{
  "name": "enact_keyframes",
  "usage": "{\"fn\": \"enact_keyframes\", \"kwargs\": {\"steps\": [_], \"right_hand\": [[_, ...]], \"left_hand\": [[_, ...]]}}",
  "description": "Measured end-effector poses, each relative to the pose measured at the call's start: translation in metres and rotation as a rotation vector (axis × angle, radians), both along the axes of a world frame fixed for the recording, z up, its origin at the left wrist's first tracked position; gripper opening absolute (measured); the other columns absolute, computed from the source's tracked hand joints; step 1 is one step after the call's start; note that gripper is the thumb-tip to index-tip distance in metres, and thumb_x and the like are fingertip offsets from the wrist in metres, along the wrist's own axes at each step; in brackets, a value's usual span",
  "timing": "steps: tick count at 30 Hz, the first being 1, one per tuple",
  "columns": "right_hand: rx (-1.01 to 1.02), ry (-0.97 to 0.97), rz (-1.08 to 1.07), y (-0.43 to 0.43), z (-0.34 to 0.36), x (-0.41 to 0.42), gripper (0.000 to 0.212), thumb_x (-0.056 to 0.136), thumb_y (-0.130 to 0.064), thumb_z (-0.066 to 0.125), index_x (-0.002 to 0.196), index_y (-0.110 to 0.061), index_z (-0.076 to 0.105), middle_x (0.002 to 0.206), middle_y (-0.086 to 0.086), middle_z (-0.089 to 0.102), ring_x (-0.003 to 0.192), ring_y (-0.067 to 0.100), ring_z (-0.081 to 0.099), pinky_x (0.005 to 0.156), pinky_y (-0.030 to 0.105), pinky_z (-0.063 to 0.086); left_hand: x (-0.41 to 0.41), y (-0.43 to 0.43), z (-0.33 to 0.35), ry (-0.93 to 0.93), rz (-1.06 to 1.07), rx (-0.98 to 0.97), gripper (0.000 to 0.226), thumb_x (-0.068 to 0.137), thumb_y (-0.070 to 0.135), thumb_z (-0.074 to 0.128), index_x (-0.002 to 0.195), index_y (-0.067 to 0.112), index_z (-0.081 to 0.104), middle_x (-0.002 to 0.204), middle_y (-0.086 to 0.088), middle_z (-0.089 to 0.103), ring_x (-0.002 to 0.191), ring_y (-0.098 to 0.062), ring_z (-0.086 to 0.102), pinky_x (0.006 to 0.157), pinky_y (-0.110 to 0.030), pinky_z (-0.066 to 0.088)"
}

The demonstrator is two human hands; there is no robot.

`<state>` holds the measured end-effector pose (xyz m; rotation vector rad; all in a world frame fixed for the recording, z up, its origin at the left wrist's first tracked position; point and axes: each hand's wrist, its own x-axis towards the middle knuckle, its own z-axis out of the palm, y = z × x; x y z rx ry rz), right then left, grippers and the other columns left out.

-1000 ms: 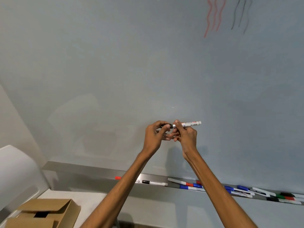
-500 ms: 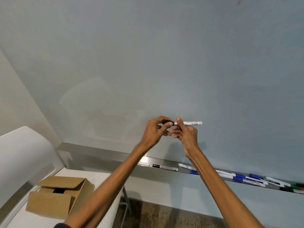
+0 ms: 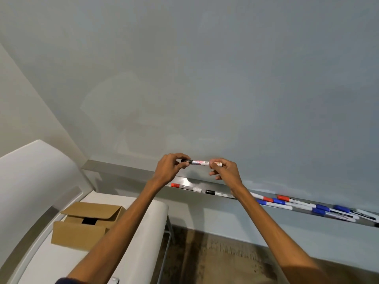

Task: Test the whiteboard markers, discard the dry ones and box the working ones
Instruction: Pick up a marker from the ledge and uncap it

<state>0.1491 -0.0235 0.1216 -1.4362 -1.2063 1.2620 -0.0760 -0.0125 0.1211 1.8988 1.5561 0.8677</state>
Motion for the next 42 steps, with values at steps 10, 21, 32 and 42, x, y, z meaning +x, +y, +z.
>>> {"fn": "enact_keyframes", "kwargs": {"steps": [10,21,32,42], "right_hand": [[0.052,-0.509,0.084,0.021,-0.106,-0.048,0.026,0.094,-0.006,0.059,0.112,-0.018,0.073,0.114,0.004,0.07,0.106,0.023,0.064,0.097,0.037,0.049],[0.015,-0.602,0.018,0.031,-0.157,-0.067,0.011,0.092,-0.018,0.069,0.1,-0.025,0.071,0.109,-0.006,0.07,0.108,0.019,0.059,0.098,0.037,0.035],[0.037,-0.642,0.028,0.032,-0.174,-0.064,0.016,0.095,-0.017,0.065,0.107,-0.024,0.074,0.109,-0.002,0.071,0.114,0.021,0.053,0.095,0.038,0.031],[0.152,-0.595,-0.026,0.024,-0.159,-0.022,0.018,0.095,-0.006,0.062,0.103,-0.015,0.074,0.106,0.003,0.072,0.107,0.021,0.059,0.097,0.04,0.05]], "left_hand": [[-0.021,0.012,-0.076,0.251,0.072,-0.052,0.026,0.088,0.015,0.072,0.114,0.015,0.072,0.108,-0.002,0.074,0.097,-0.019,0.069,0.084,-0.033,0.054],[-0.029,0.016,-0.124,0.357,0.056,-0.134,0.029,0.093,-0.001,0.057,0.121,0.007,0.064,0.116,-0.015,0.068,0.103,-0.03,0.065,0.087,-0.034,0.05],[-0.03,0.01,-0.143,0.528,0.084,-0.092,0.029,0.098,0.007,0.051,0.123,0.017,0.061,0.116,-0.005,0.07,0.096,-0.025,0.069,0.081,-0.034,0.054],[-0.011,0.012,-0.14,0.558,0.116,-0.067,0.034,0.09,0.009,0.063,0.123,0.017,0.061,0.117,-0.007,0.067,0.095,-0.028,0.067,0.075,-0.04,0.057]]}}
